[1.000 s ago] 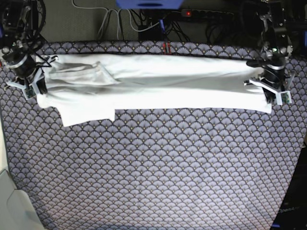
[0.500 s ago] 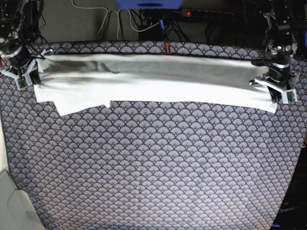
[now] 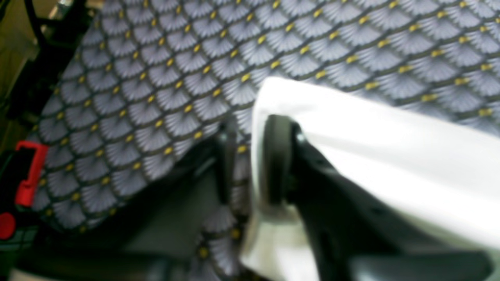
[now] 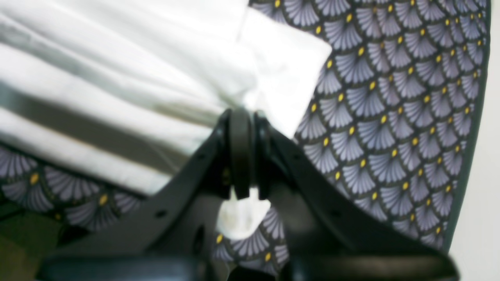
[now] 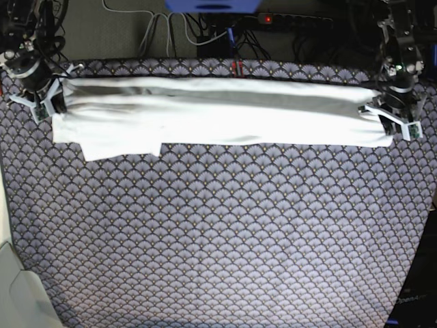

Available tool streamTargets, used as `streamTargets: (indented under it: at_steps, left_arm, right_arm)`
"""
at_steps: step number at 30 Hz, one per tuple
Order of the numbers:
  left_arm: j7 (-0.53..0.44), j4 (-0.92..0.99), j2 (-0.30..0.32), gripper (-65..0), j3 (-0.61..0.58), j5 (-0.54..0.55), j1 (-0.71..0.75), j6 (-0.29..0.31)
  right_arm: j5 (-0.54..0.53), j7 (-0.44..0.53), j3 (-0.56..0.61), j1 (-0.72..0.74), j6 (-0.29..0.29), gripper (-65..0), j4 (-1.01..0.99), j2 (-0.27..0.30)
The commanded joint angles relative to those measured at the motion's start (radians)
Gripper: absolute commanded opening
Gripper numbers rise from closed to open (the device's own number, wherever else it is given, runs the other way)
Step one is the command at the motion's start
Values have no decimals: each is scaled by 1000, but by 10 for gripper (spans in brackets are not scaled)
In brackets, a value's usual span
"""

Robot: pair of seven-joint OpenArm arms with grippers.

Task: Fold the T-shirt properly
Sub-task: 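Lift the grasped edge with both grippers and fold it over the folded hem, then lower the folded fabric and hold it with both grippers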

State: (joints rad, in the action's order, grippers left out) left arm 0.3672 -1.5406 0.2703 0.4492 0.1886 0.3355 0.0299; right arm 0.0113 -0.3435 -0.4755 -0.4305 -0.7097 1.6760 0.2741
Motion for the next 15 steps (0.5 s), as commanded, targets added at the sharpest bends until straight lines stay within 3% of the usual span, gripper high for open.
streamTargets:
  at_steps: [1, 5, 9, 13, 15]
  left_arm:
    - [-27, -4, 14, -476, 6, -4, -20, -9]
    - [-27, 50, 17, -469, 4, -4, -63, -9]
    - [-27, 78, 17, -460, 4, -4, -97, -9]
    - [-27, 75, 16, -377, 4, -4, -89, -9]
    - [-27, 73, 16, -343, 4, -2, -88, -9]
  right_arm:
    - [-10, 17, -9, -1, 12, -650, 17, 15]
    - [-10, -41, 1, -12, 12, -649, 22, 15]
    - [-10, -102, 45, -18, 12, -546, 23, 21]
    - [-10, -98, 50, -55, 12, -432, 26, 27]
    - [-10, -98, 45, -60, 12, -413, 45, 27]
